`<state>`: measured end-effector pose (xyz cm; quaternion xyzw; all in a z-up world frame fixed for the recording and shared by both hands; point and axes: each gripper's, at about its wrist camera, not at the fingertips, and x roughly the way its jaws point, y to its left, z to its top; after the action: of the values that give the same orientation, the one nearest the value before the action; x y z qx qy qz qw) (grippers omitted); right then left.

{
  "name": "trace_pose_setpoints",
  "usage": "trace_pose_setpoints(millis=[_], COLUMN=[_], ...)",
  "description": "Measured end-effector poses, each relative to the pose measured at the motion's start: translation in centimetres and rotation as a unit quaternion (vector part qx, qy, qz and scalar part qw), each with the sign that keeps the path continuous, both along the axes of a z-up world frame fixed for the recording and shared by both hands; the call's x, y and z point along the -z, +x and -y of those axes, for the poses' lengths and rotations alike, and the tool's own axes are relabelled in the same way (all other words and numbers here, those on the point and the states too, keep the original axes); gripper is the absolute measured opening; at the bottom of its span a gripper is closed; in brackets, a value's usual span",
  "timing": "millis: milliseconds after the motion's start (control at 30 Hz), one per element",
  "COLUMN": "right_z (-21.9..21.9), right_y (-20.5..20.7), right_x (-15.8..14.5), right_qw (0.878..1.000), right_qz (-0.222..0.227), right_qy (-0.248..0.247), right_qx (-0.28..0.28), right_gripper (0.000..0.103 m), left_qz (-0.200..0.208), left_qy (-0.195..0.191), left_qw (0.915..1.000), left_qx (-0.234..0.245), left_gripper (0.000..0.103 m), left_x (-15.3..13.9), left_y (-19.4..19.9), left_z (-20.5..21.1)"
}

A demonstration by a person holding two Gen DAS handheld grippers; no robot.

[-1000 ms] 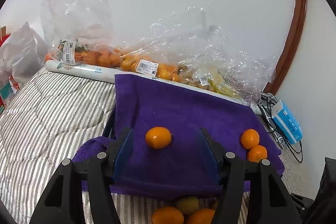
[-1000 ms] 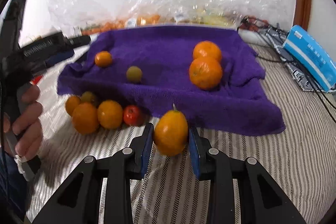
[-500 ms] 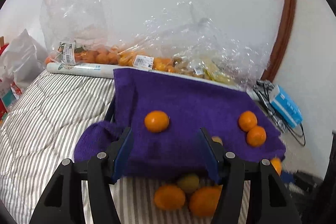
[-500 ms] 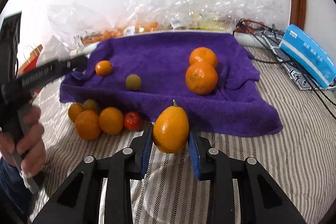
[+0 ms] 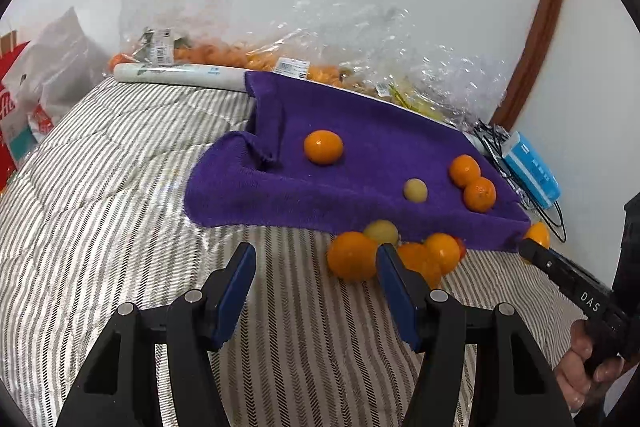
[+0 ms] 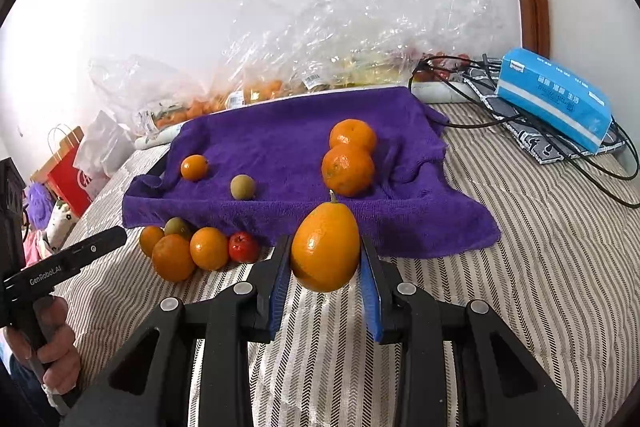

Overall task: Organize fruits
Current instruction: 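Grasp a large orange on the bed with the left tool while the right tool holds its fruit, then lift both held fruits and carry them over the purple towel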

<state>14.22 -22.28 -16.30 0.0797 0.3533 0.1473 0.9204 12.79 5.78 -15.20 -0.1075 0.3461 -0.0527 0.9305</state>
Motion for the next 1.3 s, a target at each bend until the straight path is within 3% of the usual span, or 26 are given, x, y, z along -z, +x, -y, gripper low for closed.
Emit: trace_pose_setpoints(millis=[167,333,467,567,667,800,900,1300], right_z=[-0.1,-0.2,-0.4,-0.4,-0.4,-0.5,-0.5,-0.3], right_y=[-0.4,-0.3,-0.2,-0.2,-0.1,0.0,-0.1,-0.4], right_x=[0.0,0.0,0.1,0.1,0.2,0.3,0.2,-0.1], right_qw=[1.000,1.000,1.000,1.000,1.000,1.000,1.000,1.000], right_qz=[0.004,0.002,0.000,-0.001,-0.003,-0.007,-0.004,0.005], right_qy=[0.003,0.003,0.002,0.002,0.006,0.006,0.006,0.004], right_qx=[-0.010,-0.013,-0.017,-0.019,-0.023,-0.025,-0.024,-0.022], right_gripper=[0.032,0.032,0.032,0.032,0.032,0.032,0.032,0.032], left_qz=[0.002,-0.027,-0.042,-0.059,-0.061,-0.040,-0.026,0.009], left_qy=[0.024,0.028,0.076,0.096,0.081,0.018,-0.004,0.000], left_qw=[0.9992,0.9990,0.9959,0.9929,0.9936,0.9982,0.9992,0.9996], left_qx=[0.032,0.020,0.025,0.038,0.050,0.041,0.029,0.028], left_gripper=[0.060,0.060,0.059,0.052,0.033,0.033,0.033,0.033], left_x=[0.0,0.6,0.8,1.2,1.3,0.8,0.5,-0.4], left_y=[-0.1,1.1,2.3,2.9,2.9,2.2,1.7,0.7], left_z=[1.6,1.7,2.9,3.9,3.8,1.9,1.2,1.6])
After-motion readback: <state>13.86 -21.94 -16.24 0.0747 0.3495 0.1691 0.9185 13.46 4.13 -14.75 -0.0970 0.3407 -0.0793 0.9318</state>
